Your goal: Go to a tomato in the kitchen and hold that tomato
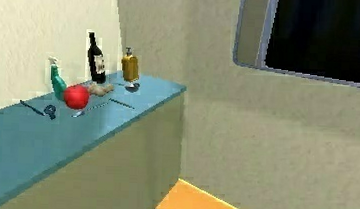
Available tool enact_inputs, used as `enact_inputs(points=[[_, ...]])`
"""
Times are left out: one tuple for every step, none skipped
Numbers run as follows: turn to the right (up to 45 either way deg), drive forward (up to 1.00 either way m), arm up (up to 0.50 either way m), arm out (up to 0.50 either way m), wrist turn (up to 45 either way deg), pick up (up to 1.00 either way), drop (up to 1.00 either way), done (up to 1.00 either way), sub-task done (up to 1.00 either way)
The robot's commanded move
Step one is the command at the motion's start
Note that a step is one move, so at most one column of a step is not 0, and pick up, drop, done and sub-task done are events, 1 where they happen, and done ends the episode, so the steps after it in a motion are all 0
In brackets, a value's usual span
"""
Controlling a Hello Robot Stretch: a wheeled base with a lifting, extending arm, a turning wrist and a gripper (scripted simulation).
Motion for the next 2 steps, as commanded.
enact_inputs(points=[[0.0, 0.75, 0.00, 0.00, 0.0, 0.00, 0.00, 0.00, 0.00], [-45.0, 0.00, 0.00, 0.00, 0.0, 0.00, 0.00, 0.00, 0.00]])
